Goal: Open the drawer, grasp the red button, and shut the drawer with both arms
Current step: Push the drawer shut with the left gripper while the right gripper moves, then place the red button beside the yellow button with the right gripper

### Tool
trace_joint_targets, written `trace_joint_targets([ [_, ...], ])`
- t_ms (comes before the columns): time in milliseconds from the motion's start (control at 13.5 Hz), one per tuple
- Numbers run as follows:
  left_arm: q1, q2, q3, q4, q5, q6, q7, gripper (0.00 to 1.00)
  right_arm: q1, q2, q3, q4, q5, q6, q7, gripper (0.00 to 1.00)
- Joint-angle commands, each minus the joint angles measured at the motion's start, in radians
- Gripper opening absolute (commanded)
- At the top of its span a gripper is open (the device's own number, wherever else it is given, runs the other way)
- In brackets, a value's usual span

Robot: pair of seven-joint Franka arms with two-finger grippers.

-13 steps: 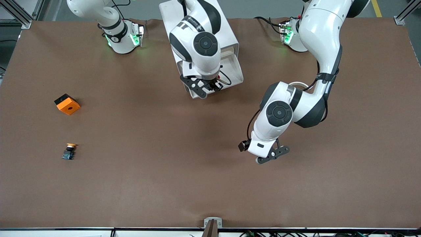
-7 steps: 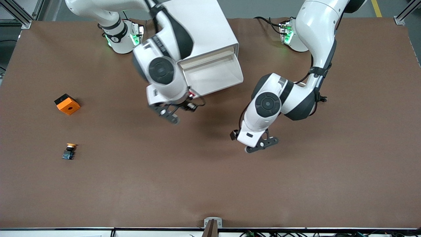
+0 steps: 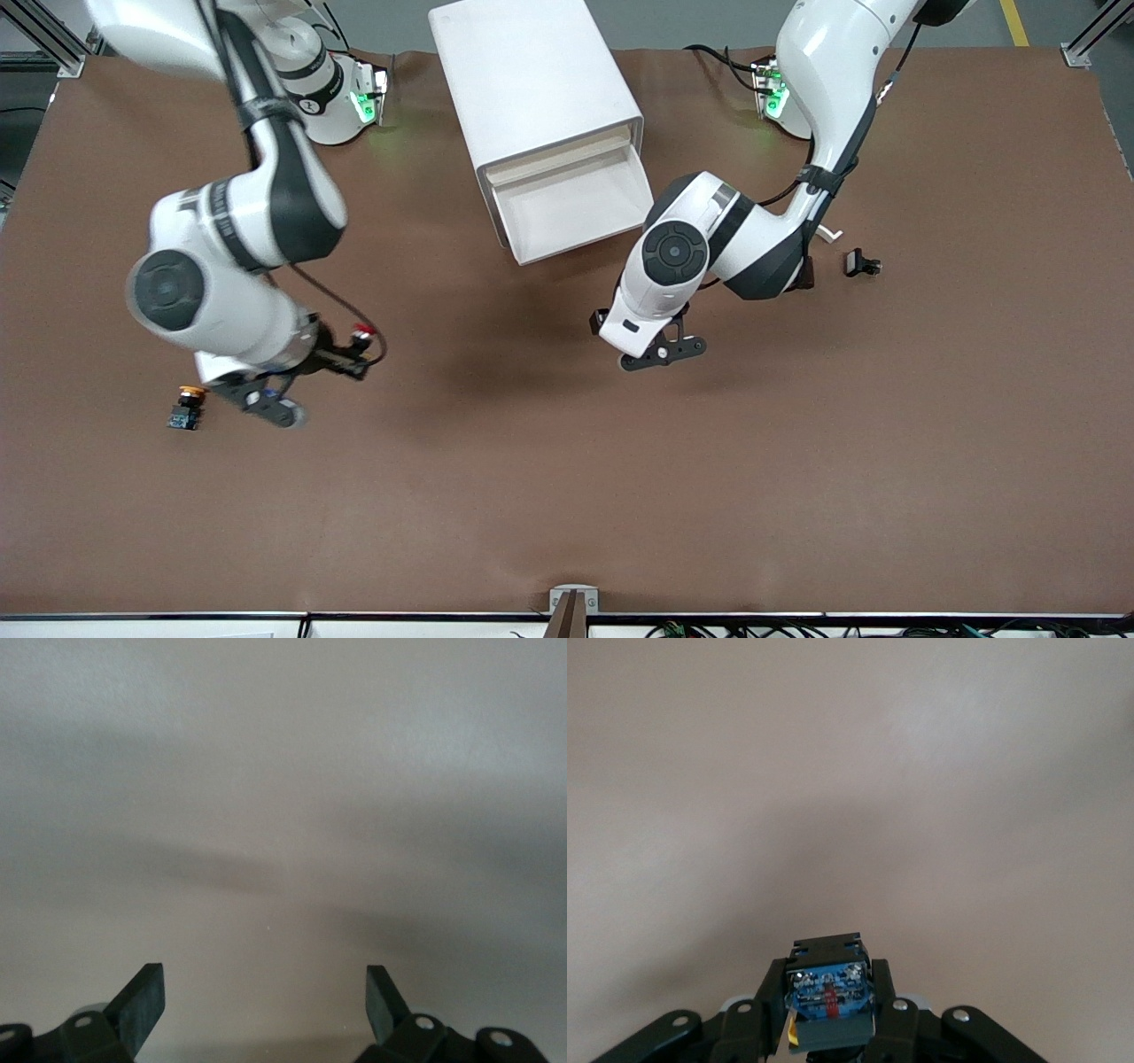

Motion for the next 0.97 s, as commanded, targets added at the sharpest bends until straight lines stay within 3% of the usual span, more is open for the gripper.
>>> trace_joint_targets([
  [0,0.009,-0.036,-0.037,-0.045,0.006,0.010,0.016,1.00,-0.140,-0.050,0.025,-0.193,-0.007,0.178,-0.227,0.00],
  [149,0.003,-0.033,-0.056,-0.052,0.003,0.015,0.016,1.00,-0.220,-0.038,0.025,-0.242,-0.008,0.287,-0.344,0.00],
  [446,0.004,-0.045,-0.098,-0.098,0.001,0.070,0.001,1.00,-0.307,0.067,0.023,-0.233,-0.030,0.384,-0.446,0.00],
  [891,0.006,-0.097,-0.158,-0.217,0.001,0.182,-0.039,1.00,-0.350,0.227,0.025,-0.132,-0.123,0.399,-0.444,0.00],
])
